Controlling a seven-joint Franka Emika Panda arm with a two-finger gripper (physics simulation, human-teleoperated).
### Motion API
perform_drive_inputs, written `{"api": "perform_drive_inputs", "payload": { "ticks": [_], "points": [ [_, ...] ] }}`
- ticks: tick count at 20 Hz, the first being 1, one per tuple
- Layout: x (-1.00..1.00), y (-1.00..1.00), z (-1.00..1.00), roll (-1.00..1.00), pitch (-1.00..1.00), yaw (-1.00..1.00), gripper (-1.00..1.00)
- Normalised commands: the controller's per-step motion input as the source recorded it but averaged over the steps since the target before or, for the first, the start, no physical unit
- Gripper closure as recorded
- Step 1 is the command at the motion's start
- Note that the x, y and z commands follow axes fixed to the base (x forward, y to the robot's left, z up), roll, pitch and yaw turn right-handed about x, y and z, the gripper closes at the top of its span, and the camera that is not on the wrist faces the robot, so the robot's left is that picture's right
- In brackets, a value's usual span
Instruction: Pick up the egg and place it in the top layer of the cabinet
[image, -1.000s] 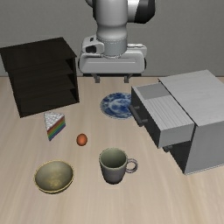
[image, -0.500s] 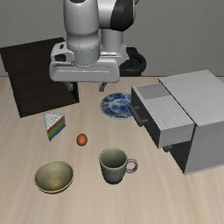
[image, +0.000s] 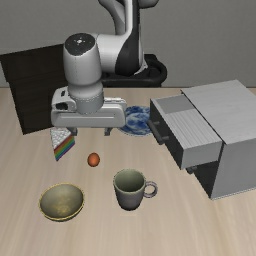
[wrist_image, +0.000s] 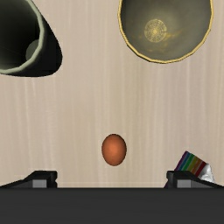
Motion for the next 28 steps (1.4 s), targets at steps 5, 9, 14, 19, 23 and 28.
{"api": "perform_drive_inputs", "payload": {
  "ticks": [5, 9, 14, 19, 23, 28],
  "points": [
    [0.0, 0.0, -1.0, 0.0, 0.0, 0.0, -1.0],
    [-0.25, 0.0, -0.75, 0.0, 0.0, 0.0, -1.0],
    [-0.2, 0.0, -0.4, 0.0, 0.0, 0.0, 1.0],
    [0.0, 0.0, 0.0, 0.0, 0.0, 0.0, 1.0],
    [0.0, 0.0, 0.5, 0.0, 0.0, 0.0, 1.0],
    [0.0, 0.0, 1.0, 0.0, 0.0, 0.0, 1.0]
  ]
}}
